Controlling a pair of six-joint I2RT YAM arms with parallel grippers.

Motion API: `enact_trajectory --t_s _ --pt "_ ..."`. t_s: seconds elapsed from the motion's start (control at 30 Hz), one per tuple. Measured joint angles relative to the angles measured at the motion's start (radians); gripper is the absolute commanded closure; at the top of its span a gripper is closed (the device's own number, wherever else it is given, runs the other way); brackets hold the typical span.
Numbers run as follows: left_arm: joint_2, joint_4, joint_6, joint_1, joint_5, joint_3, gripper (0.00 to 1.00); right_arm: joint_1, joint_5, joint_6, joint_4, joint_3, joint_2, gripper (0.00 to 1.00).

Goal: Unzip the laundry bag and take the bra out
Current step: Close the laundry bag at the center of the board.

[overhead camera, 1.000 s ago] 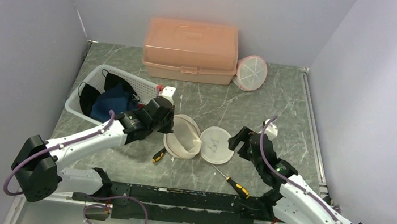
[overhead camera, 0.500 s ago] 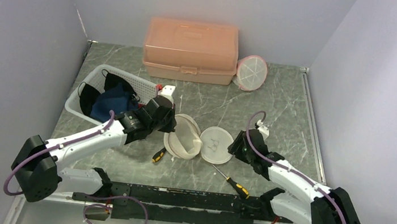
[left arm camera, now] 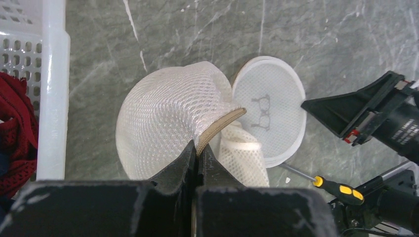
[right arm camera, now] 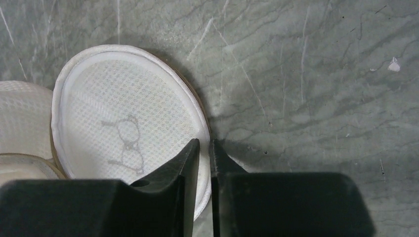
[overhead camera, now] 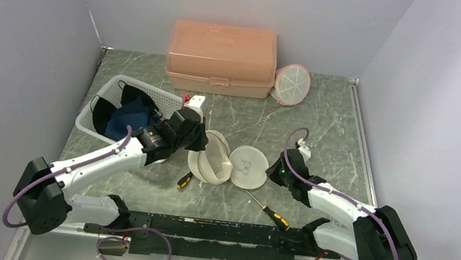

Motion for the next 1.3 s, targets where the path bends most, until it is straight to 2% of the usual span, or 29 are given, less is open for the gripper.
enact_trajectory --t_s 0.1,0.33,0.77,1.03,1.3 --pt "0.0 0.001 0.0 0.0 0.009 0.015 0.97 0.0 0.0 0.007 0.003 -0.007 -0.001 1.0" --pt "0.0 0.0 0.01 0.0 0.015 0.015 0.97 0.0 -0.003 -0.016 -0.049 -0.009 -0.045 1.0" --pt "0.056 0.012 0.038 0.0 0.017 0.03 0.97 0.0 -0.002 -0.134 -0.17 0.081 -0.274 1.0" --pt "0.064 0.061 0.061 0.0 0.034 0.064 0.97 0.003 0.0 -0.232 -0.225 0.265 -0.428 1.0" --pt "0.063 0.087 0.109 0.0 0.047 0.162 0.97 0.004 -0.064 -0.303 -0.246 0.531 -0.391 1.0"
